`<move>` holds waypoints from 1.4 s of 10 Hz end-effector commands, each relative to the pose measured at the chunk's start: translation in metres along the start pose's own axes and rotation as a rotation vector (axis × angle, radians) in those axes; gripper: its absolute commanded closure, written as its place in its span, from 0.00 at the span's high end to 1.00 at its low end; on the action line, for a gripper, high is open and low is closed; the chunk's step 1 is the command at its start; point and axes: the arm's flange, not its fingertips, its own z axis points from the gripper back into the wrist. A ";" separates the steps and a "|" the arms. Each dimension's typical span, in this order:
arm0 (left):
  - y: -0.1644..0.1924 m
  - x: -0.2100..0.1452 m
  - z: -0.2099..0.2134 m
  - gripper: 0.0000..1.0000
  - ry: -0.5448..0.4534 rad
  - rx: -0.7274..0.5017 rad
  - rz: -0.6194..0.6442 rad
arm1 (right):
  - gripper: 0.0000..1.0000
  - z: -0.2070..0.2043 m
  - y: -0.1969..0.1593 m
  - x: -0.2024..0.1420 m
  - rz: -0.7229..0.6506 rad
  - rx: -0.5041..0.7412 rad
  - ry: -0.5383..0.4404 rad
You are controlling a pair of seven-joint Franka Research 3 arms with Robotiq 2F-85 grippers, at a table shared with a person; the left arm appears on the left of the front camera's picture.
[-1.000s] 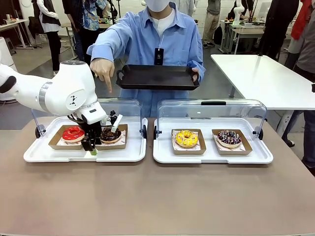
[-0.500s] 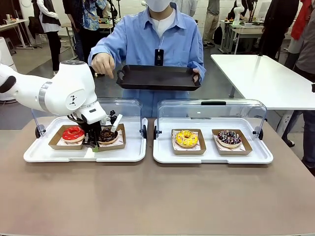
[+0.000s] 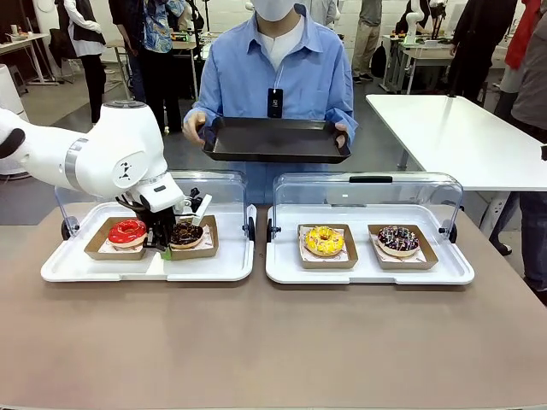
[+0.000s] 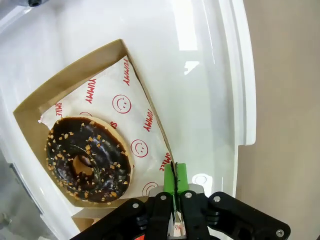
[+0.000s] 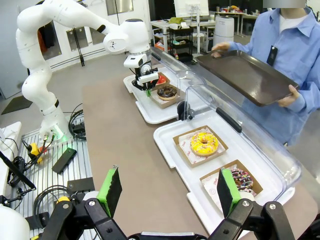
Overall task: Provide the desired donut to the person.
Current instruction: Pick up and lift the Paper togo box containing the Donut pointed at by the person.
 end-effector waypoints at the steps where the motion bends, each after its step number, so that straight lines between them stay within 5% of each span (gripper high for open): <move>1: -0.014 0.002 0.026 0.00 0.034 0.018 -0.008 | 1.00 0.000 -0.003 0.003 0.014 0.002 -0.028; 7: -0.101 0.057 0.140 0.00 0.063 -0.081 -0.094 | 1.00 0.000 -0.003 0.003 0.014 0.002 -0.028; 10: -0.142 0.083 0.184 0.00 0.091 0.004 -0.115 | 1.00 0.000 -0.003 0.003 0.014 0.002 -0.028; 14: -0.121 0.086 0.244 0.00 0.067 0.063 -0.081 | 1.00 0.000 -0.003 0.003 0.014 0.002 -0.028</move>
